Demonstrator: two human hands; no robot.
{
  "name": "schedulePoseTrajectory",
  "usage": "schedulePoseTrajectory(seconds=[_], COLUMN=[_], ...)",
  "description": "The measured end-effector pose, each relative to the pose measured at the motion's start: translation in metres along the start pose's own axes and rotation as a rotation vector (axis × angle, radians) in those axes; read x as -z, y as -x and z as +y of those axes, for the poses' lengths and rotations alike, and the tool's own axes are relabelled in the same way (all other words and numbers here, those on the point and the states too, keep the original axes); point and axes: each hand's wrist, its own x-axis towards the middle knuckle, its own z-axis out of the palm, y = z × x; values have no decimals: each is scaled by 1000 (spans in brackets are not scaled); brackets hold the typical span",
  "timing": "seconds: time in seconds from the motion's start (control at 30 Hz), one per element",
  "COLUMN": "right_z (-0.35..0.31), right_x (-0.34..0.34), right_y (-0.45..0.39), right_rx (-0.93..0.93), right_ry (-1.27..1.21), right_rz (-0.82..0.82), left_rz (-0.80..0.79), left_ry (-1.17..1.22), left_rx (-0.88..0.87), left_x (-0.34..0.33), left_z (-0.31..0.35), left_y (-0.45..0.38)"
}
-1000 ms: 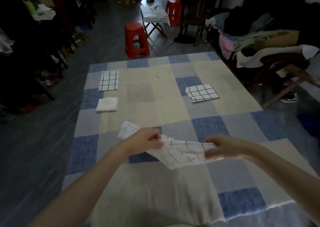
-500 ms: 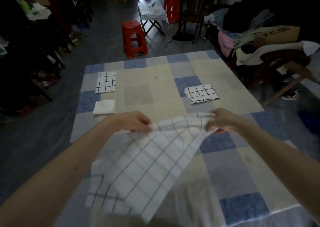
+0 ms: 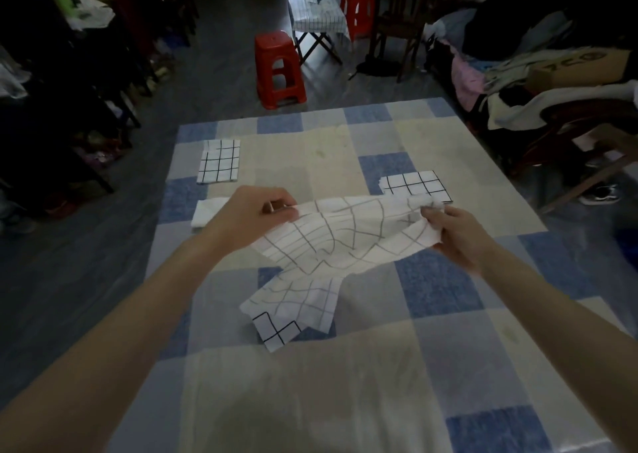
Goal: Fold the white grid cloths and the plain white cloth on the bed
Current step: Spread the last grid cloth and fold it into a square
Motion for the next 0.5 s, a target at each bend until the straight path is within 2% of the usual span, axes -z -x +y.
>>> schedulePoseTrajectory(seconds=[0.13,0.2,0.27,0.33,0.43,0.5], right_z=[-18,-26,-31,-32,-36,-43], right_x=[5,8,8,3,-5,-8], right_y=[18,33,47,59,75,89], right_rx=[-86,-141,-183,-184,-162,-170], right_ry=[140,234,359,471,565,585], right_rz=[-306,-412,-453,-437,-396,-447], left_rz=[-250,-443,-622,-728,-737,-788], left_ry=[-38,-14,12,15,-8,-10], left_rx=[-10,17,62,93,92,91], left_x=[21,33,41,44,42,48], left_z=[22,35,43,47,49,55], left_y=[10,21,31,39,47,55])
